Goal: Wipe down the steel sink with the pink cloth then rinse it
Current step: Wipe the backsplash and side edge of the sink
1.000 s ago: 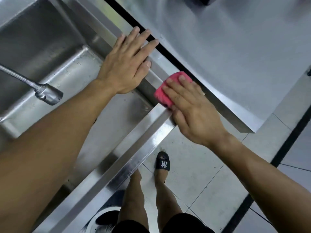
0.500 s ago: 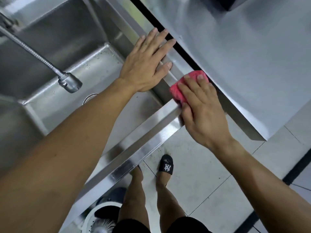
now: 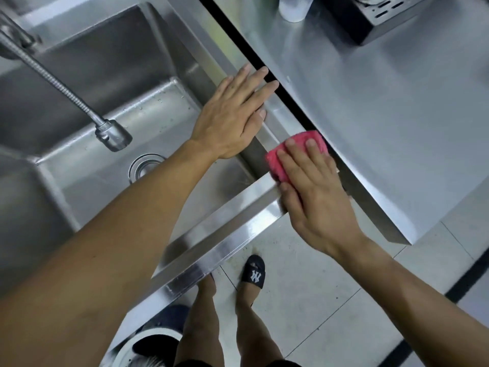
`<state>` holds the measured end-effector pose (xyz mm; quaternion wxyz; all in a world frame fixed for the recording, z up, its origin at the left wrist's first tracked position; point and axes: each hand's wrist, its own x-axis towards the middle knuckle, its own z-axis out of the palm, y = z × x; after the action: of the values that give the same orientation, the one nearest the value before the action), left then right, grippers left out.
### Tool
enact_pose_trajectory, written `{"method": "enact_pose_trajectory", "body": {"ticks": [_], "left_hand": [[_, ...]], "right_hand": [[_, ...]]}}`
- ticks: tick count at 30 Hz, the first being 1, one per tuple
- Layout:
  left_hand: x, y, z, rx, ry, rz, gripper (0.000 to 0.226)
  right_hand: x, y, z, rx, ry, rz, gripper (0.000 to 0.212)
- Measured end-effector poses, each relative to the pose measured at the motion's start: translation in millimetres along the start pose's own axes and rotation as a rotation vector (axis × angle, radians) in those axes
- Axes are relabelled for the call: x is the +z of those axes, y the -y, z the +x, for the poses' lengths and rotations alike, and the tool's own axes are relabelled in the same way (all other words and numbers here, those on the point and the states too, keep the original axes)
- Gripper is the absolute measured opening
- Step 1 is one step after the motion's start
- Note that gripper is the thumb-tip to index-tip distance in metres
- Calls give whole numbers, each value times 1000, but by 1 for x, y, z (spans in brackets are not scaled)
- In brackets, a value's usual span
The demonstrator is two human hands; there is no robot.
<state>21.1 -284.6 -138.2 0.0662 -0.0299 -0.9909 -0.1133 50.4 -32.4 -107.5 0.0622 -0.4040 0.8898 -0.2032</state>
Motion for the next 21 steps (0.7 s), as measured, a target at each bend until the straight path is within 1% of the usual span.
{"method": "enact_pose_trajectory", "body": {"ticks": [3,5,7,9,11,13,15,16,18,19,20,21], "left_hand": [[-1,-2,0,-5,8,10,56],[-2,-3,-1,-10,15,4,57],[-6,-2,-4,-9,24,-19,57],[-14,1,-19,-21,43,-90,58],[-21,8,-48,-77,70,-193,58],[-27,19,-88,-217,61,-272,53],[-35,35,-129,-446,50,-378,44],[-41,45,-148,-568,63,-420,40],[-51,70,-182,-751,87,-435,36],[-56,84,-197,-813,68,-420,35],[-61,100,-210,-875,21,-412,34],[-67,115,-220,-935,-52,-423,33]], "right_hand": [[-12,-17,-9,-221,119,15,51],[-20,-28,10,-259,108,3,47],[-21,-25,36,-179,52,70,41],[-21,-11,64,-14,34,145,35],[-31,10,93,136,8,270,30],[-42,36,121,219,-24,514,25],[-38,65,142,271,2,803,27],[-32,78,150,320,61,1021,29],[-12,99,158,481,273,1457,32],[-2,107,160,557,403,1577,31],[7,116,161,592,543,1624,28],[18,122,163,583,666,1623,26]]}}
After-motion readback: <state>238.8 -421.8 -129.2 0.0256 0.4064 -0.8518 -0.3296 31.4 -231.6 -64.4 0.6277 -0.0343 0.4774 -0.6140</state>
